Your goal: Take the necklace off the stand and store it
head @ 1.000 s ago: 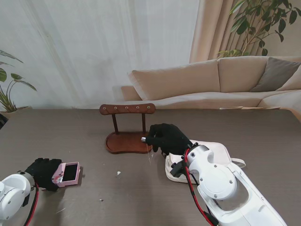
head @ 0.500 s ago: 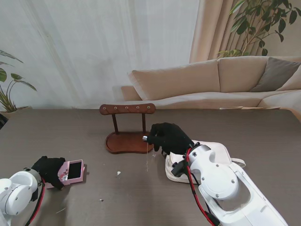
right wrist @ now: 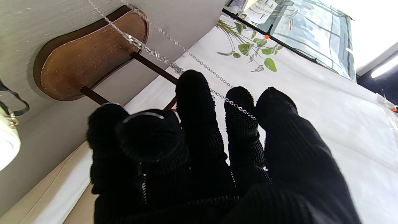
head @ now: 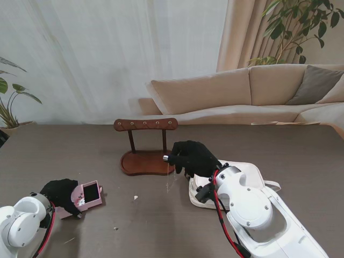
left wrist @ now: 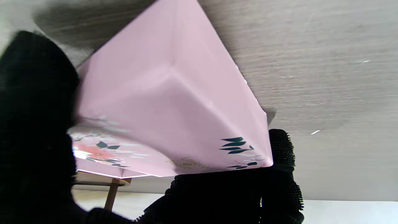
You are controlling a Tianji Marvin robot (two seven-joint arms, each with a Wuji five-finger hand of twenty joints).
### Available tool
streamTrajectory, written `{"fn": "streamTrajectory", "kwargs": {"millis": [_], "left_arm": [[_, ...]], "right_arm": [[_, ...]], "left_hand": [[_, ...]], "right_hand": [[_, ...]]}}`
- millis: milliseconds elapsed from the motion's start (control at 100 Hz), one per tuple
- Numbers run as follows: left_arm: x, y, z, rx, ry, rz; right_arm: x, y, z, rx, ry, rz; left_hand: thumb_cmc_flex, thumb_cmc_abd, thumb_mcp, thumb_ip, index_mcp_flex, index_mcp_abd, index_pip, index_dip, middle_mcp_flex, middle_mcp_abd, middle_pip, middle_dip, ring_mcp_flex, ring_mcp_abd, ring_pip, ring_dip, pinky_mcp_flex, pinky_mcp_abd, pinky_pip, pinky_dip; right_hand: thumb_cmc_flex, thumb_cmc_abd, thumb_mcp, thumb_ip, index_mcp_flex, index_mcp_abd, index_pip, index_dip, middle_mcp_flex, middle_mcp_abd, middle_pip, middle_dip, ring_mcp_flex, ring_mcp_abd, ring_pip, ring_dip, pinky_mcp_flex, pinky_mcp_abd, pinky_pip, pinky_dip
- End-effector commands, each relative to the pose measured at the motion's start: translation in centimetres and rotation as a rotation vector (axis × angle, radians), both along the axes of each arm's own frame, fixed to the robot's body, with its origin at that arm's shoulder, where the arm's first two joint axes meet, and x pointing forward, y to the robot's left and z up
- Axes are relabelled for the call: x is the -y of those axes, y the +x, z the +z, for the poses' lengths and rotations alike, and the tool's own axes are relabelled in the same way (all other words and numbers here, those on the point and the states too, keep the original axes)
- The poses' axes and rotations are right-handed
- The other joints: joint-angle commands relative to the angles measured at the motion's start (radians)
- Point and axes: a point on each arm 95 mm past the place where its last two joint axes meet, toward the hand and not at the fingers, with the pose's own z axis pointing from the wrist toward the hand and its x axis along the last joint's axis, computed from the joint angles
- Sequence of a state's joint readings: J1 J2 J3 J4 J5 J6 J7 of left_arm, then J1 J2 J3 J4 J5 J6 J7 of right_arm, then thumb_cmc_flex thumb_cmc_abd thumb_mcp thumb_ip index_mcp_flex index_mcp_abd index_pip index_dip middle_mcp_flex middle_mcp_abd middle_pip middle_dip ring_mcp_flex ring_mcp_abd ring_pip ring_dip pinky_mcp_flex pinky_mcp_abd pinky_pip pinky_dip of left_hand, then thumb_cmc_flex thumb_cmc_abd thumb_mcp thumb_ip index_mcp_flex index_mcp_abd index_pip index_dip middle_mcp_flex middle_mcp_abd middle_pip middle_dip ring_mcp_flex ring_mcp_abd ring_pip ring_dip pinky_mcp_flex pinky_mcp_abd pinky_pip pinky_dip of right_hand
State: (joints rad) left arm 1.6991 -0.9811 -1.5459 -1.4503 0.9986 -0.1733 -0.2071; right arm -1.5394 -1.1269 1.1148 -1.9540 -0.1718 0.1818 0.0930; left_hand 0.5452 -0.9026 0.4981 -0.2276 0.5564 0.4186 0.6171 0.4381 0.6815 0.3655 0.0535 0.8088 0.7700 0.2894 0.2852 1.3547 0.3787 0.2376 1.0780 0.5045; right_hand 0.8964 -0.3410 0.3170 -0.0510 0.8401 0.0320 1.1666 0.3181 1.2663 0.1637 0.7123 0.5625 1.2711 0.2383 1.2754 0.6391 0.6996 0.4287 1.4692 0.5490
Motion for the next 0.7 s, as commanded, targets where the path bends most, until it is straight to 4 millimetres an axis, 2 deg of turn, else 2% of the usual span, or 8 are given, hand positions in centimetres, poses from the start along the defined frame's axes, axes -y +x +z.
{"fn": "streamTrajectory", "kwargs": {"millis": [0,370,690], "left_arm": [[0.9,-3.0,-4.7,-0.155,-0.027,-0.013],[1.2,-3.2,-2.0,-0.091,-0.042,-0.066],[2.8,-1.9,1.4,-0.024,-0.055,-0.167]], "right_arm": [[-0.4,-0.4,-0.2,-0.013,0.001,0.016],[-0.4,-0.5,-0.4,-0.023,-0.007,0.01],[-0.9,-0.3,-0.9,-0.04,0.001,0.003]], "left_hand": [[0.434,0.124,0.417,0.05,0.209,-0.28,0.8,0.014,0.523,-0.242,0.226,0.125,0.174,-0.033,0.308,0.168,0.059,-0.075,0.117,0.039],[0.454,0.116,0.41,0.053,0.216,-0.252,0.805,0.009,0.536,-0.21,0.236,0.168,0.208,-0.005,0.336,0.181,0.077,-0.054,0.14,0.04],[0.455,0.108,0.415,0.05,0.224,-0.248,0.804,0.004,0.548,-0.199,0.236,0.177,0.234,-0.002,0.365,0.178,0.099,-0.044,0.163,0.044]], "right_hand": [[0.001,-0.025,0.021,-0.024,0.016,-0.012,0.002,0.018,0.033,-0.024,-0.011,0.017,0.032,-0.021,0.028,0.01,0.183,-0.003,0.054,-0.024],[0.002,-0.026,0.02,-0.024,0.016,-0.011,0.002,0.018,0.034,-0.023,-0.011,0.017,0.033,-0.022,0.028,0.011,0.181,-0.006,0.053,-0.024],[0.003,-0.027,0.018,-0.025,0.017,-0.01,0.003,0.018,0.033,-0.02,-0.011,0.017,0.032,-0.019,0.028,0.011,0.18,-0.003,0.052,-0.023]]}}
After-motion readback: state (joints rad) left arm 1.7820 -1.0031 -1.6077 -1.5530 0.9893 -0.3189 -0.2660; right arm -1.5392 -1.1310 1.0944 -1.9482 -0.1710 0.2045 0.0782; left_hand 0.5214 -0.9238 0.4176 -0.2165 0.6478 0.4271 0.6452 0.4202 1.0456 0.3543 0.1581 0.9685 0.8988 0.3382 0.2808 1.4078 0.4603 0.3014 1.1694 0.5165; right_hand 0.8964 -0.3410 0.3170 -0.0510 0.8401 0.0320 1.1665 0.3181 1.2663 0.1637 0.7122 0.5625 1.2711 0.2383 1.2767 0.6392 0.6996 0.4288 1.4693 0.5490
